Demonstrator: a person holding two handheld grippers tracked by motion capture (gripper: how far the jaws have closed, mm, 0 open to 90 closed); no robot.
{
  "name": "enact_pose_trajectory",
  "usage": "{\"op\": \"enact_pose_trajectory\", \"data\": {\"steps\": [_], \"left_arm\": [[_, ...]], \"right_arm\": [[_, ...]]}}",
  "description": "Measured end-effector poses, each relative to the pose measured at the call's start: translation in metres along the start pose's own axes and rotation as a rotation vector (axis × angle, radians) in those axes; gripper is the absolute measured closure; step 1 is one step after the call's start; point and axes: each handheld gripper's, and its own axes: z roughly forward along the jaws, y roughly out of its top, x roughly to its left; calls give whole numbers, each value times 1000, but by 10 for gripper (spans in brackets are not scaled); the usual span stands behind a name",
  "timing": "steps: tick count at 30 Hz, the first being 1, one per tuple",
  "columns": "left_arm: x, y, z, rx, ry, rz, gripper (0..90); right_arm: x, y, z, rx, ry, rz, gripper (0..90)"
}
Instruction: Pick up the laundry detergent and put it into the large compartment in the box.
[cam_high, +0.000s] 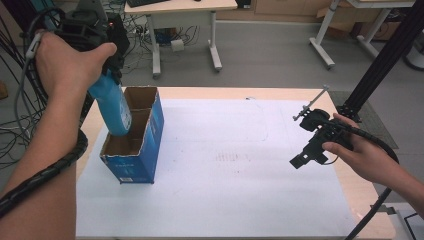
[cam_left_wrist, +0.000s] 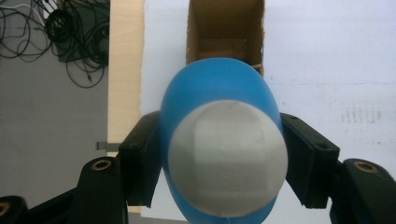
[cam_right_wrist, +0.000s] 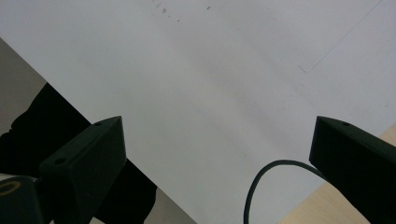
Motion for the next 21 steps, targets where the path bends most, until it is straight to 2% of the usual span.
{"op": "enact_pose_trajectory", "data": {"steps": [4, 11, 21], "left_arm": [[1, 0, 7, 5, -4, 1, 372], [-1, -3, 29, 19, -3, 17, 372], [1, -9, 48, 21, -7, 11, 372]], "right_arm": [[-1, 0, 1, 1, 0, 4, 39], [-1, -1, 5, -1, 4, 2, 39], [0, -2, 5, 1, 4, 8, 39]]}}
